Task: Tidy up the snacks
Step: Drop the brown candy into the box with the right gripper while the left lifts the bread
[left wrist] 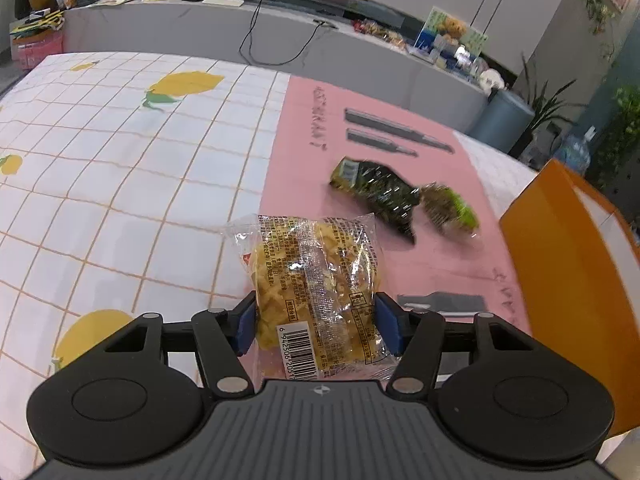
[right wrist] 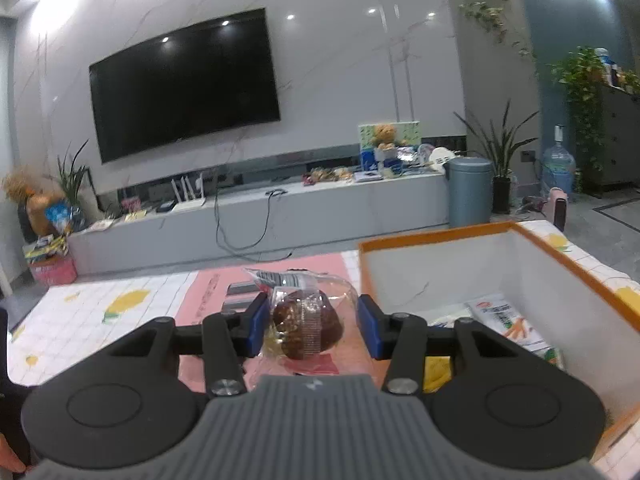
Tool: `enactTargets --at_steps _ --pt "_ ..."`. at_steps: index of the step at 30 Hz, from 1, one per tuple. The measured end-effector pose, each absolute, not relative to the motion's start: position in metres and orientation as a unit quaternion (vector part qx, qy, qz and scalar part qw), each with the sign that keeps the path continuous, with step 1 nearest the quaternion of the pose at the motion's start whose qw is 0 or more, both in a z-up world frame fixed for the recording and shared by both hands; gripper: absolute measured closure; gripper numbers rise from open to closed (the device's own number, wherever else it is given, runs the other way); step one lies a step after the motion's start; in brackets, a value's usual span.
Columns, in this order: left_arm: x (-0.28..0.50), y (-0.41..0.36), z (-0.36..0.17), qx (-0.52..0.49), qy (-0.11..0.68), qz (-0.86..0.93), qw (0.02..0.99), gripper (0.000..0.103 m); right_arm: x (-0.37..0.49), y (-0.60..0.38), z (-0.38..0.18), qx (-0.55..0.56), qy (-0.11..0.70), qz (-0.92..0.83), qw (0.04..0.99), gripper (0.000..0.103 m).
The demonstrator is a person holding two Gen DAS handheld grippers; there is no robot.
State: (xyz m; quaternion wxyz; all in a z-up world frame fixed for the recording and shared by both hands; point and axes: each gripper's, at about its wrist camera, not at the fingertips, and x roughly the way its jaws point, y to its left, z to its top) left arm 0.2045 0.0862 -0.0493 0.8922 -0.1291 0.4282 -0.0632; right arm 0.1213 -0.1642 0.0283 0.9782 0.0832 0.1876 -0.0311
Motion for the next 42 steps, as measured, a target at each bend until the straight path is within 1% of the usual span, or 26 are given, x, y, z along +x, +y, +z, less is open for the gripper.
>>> enactTargets --at_steps 4,7,11,13,17,20,25,30,33,34,36,42 --pt "0.2 0.077 -0.033 -0.126 0.409 -0.082 0.9 0.035 0.12 -0.183 0.046 0.105 0.183 -0.03 0.977 0.057" --pt "0.196 0.074 -0.02 -0.145 0.394 -0.095 0.902 0.035 0.119 -0.198 0.06 0.106 0.184 -0.027 0.977 0.057" --pt "0.186 0.061 -0.001 -0.138 0.363 -0.119 0.914 0.035 0.123 -0.223 0.074 0.076 0.208 -0.029 0.975 0.057" --pt "0.185 0.053 0.006 -0.141 0.356 -0.133 0.914 0.035 0.131 -0.239 0.075 0.066 0.246 -0.043 0.966 0.057" --pt "0.187 0.03 0.018 -0.158 0.353 -0.17 0.906 0.035 0.148 -0.272 0.066 0.091 0.292 -0.038 0.951 0.057" --pt "0.185 0.008 0.026 -0.149 0.346 -0.191 0.907 0.035 0.163 -0.292 0.055 0.112 0.319 -0.043 0.94 0.057" --pt "0.19 -0.021 0.028 -0.17 0.355 -0.237 0.888 0.035 0.195 -0.323 0.021 0.2 0.37 -0.055 0.906 0.057" --pt "0.196 -0.037 0.03 -0.169 0.35 -0.261 0.884 0.035 0.217 -0.325 0.002 0.191 0.404 -0.07 0.892 0.057" --pt "0.201 -0.043 0.028 -0.165 0.356 -0.266 0.881 0.035 0.228 -0.324 -0.006 0.199 0.418 -0.064 0.884 0.052" --pt "0.202 -0.045 0.027 -0.163 0.358 -0.266 0.88 0.035 0.228 -0.328 -0.006 0.202 0.419 -0.056 0.883 0.04" --pt "0.201 -0.047 0.027 -0.158 0.358 -0.267 0.881 0.035 0.224 -0.33 -0.003 0.207 0.409 -0.057 0.887 0.026" --pt "0.198 -0.058 0.024 -0.143 0.362 -0.272 0.88 0.035 0.189 -0.344 0.026 0.198 0.369 -0.08 0.905 0.026"
